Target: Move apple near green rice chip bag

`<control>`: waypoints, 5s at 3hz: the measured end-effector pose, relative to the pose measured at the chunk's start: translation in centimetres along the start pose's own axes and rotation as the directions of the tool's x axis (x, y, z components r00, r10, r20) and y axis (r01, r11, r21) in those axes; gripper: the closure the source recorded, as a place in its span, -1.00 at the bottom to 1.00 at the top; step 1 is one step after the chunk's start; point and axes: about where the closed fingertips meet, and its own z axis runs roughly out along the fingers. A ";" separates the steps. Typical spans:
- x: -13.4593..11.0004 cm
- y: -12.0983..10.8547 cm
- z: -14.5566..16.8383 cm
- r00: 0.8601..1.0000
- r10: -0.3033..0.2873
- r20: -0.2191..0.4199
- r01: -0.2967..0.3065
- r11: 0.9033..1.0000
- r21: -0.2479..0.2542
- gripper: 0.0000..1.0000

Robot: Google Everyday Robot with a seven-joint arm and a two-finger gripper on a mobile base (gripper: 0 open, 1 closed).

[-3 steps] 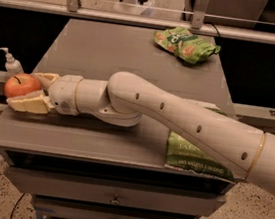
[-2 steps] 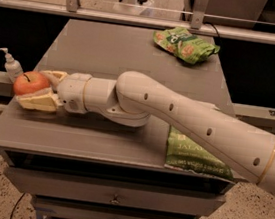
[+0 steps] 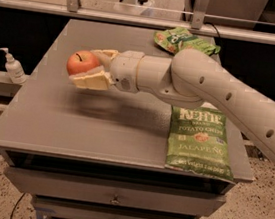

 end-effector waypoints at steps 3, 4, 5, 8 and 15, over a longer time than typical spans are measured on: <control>1.1 -4.3 -8.3 0.996 -0.017 -0.093 0.029 0.992 0.121 1.00; 2.6 -8.0 -14.8 0.991 0.000 -0.132 0.031 0.972 0.232 1.00; 5.2 -12.0 -19.9 0.990 0.030 -0.138 0.018 0.942 0.335 1.00; 10.1 -21.3 -27.9 0.988 0.089 -0.129 -0.014 0.871 0.491 1.00; 13.6 -24.9 -26.9 0.984 0.165 -0.072 -0.111 0.872 0.477 -1.00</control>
Offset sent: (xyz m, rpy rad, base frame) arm 0.0145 -0.0823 0.0015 -0.0809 -0.0158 -0.1289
